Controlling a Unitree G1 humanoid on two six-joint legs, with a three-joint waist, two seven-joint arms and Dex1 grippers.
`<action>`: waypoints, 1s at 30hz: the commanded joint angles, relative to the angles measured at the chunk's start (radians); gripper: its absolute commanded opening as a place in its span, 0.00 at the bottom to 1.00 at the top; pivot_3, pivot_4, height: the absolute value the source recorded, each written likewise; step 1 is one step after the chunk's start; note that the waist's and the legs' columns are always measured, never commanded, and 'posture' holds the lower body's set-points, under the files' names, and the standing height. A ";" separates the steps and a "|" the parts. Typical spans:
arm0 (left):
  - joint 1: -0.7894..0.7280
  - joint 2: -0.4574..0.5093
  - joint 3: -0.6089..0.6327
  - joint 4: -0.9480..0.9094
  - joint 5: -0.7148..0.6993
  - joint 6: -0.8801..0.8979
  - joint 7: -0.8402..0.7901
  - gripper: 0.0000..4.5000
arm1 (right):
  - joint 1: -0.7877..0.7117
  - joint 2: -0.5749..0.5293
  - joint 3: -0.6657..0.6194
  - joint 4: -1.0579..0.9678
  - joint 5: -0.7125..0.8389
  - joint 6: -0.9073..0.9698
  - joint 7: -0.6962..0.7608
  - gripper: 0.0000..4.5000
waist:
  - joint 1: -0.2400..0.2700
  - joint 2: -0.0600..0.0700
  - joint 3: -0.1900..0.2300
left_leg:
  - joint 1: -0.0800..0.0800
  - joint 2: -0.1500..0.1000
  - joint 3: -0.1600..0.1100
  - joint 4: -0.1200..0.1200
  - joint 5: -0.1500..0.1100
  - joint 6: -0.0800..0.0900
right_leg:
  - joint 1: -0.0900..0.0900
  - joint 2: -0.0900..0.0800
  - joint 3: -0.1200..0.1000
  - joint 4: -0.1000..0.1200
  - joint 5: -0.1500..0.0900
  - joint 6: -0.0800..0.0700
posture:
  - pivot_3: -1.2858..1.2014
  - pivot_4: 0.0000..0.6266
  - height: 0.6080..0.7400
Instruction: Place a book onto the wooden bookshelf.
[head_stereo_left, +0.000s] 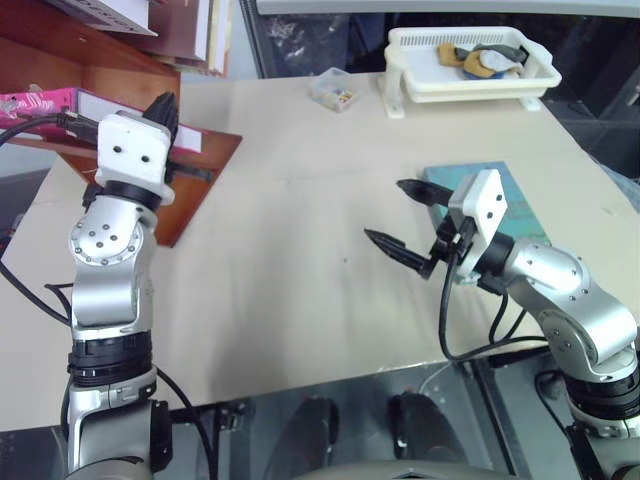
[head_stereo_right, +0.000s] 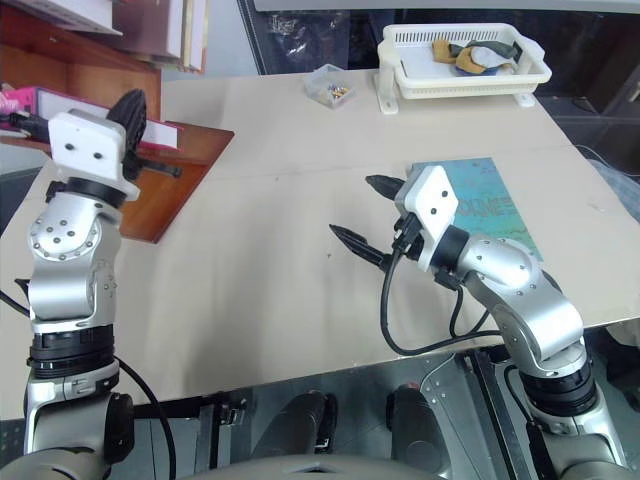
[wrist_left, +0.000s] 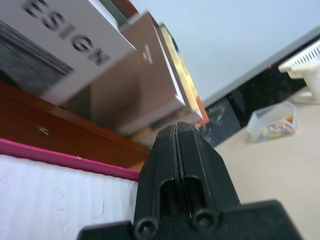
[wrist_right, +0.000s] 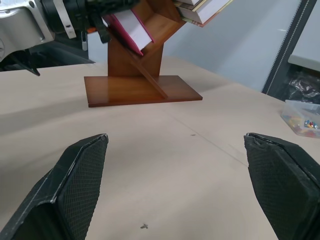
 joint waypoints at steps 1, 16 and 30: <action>0.015 0.009 0.041 0.007 0.022 0.055 0.033 0.01 | -0.006 -0.002 -0.024 -0.027 0.010 -0.014 0.006 1.00 | -0.001 0.000 0.000 | 0.000 0.000 0.000 0.000 0.000 0.000 | 0.000 0.000 0.000 0.000 0.000 0.000 | 0.52 0.24 1.00; 0.038 -0.025 0.104 -0.003 -0.017 0.160 0.081 0.01 | -0.020 0.017 -0.007 -0.002 -0.013 -0.026 0.004 1.00 | -0.004 0.001 0.000 | 0.001 0.004 0.002 -0.001 0.000 0.000 | -0.002 0.001 0.002 0.000 0.002 -0.003 | 0.52 0.24 1.00; 0.171 -0.045 0.127 -0.109 -0.179 0.051 -0.121 0.01 | -0.002 0.014 -0.022 -0.013 -0.015 -0.025 0.009 1.00 | 0.007 0.001 0.000 | 0.000 0.003 0.002 -0.002 0.000 -0.001 | -0.002 0.000 0.002 -0.002 0.002 -0.003 | 0.52 0.24 1.00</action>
